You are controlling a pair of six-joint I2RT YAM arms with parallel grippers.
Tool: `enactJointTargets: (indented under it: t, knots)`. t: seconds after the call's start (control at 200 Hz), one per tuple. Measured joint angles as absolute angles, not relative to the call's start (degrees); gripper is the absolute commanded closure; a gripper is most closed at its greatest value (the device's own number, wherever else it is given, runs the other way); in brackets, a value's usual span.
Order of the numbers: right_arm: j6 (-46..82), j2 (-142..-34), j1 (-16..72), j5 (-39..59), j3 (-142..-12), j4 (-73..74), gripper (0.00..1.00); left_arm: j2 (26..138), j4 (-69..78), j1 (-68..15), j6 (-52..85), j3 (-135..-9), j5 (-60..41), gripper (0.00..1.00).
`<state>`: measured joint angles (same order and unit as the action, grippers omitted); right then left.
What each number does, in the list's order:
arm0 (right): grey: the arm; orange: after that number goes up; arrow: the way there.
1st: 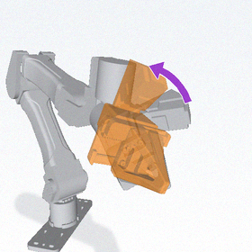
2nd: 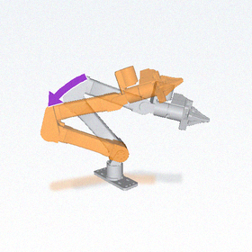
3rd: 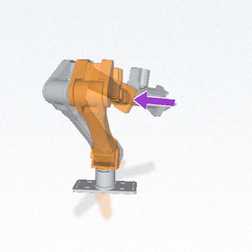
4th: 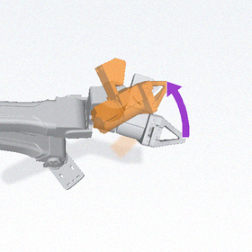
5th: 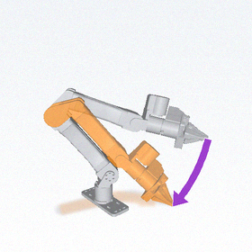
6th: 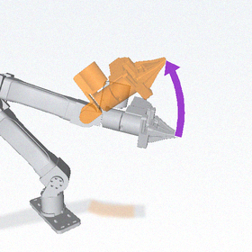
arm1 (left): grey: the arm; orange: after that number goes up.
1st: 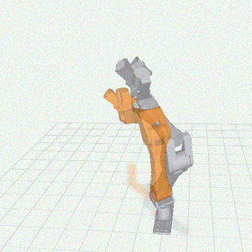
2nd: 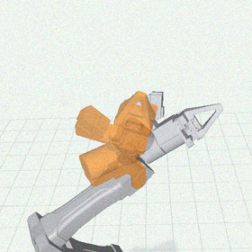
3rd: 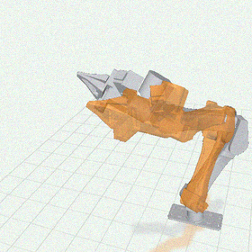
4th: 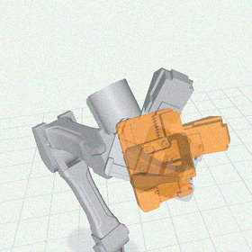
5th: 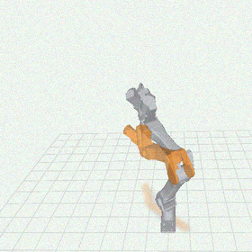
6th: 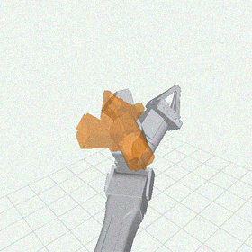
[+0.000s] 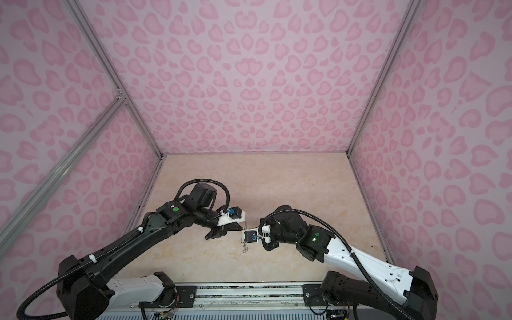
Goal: Put the keys on the keyring
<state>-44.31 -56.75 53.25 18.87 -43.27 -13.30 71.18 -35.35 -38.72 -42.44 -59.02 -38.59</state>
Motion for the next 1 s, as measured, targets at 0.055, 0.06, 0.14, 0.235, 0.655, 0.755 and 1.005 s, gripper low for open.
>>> enactJointTargets:
  t: [0.055, 0.06, 0.14, 0.235, 0.655, 0.755, 1.005]
  knots:
    - [-44.12, -56.62, 53.25, 18.87, -43.27, -12.75, 1.0, 71.18, -35.18, -38.72, -42.46, -58.87, -38.72, 0.96]
    - [-44.12, -56.6, 53.25, 18.87, -43.27, -12.75, 1.0, 71.18, -35.16, -38.72, -42.46, -58.87, -38.72, 0.97]
    - [-44.14, -56.66, 53.25, 18.9, -43.27, -12.23, 1.0, 71.18, -35.03, -38.72, -42.52, -58.59, -39.0, 0.97]
    - [-44.16, -57.06, 53.45, 19.03, -43.68, -11.73, 1.0, 71.18, -35.0, -38.74, -42.7, -58.59, -39.07, 0.96]
    - [-44.84, -58.5, 54.28, 19.92, -44.77, -12.1, 1.0, 71.44, -35.46, -38.74, -43.7, -58.61, -39.35, 0.97]
    - [-45.3, -58.81, 54.33, 19.9, -44.88, -12.29, 1.0, 71.37, -35.7, -38.74, -44.16, -58.61, -39.18, 0.97]
    - [-45.63, -59.09, 54.33, 19.9, -45.43, -13.17, 1.0, 70.35, -35.7, -38.87, -46.65, -58.33, -38.59, 0.97]
